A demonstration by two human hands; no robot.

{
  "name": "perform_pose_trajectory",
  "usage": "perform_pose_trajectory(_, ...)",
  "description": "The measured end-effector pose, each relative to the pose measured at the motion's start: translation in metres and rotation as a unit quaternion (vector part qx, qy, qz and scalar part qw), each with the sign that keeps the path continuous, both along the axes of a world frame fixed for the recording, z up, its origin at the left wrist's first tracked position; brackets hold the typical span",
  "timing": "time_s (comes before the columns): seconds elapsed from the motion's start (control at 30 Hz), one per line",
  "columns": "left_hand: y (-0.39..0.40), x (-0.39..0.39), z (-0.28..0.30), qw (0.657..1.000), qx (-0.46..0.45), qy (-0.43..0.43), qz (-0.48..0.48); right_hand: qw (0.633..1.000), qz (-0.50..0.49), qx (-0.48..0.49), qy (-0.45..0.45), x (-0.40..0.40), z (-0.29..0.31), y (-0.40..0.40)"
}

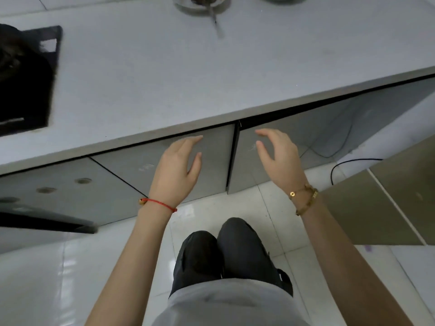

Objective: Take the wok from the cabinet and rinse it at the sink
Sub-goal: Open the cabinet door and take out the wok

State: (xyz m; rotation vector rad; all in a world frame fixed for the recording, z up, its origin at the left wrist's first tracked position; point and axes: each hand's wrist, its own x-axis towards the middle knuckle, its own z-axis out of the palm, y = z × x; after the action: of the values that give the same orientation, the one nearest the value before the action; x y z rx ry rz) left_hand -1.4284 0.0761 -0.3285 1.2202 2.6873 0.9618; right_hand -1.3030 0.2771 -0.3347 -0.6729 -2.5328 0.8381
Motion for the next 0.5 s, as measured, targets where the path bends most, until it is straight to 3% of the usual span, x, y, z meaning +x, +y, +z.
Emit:
perform_pose_trajectory(0.3, 0.031, -0.017, -0.162, 0.997, 0.044, 0.046, -0.047, 0.992, -0.033, 0.081, 0.09, -0.026, -0.133, 0.019)
perform_pose_trajectory(0.5, 0.053, -0.034, -0.224, 0.988, 0.109, 0.086, -0.068, 0.974, -0.049, 0.144, 0.166, -0.045, -0.182, 0.024)
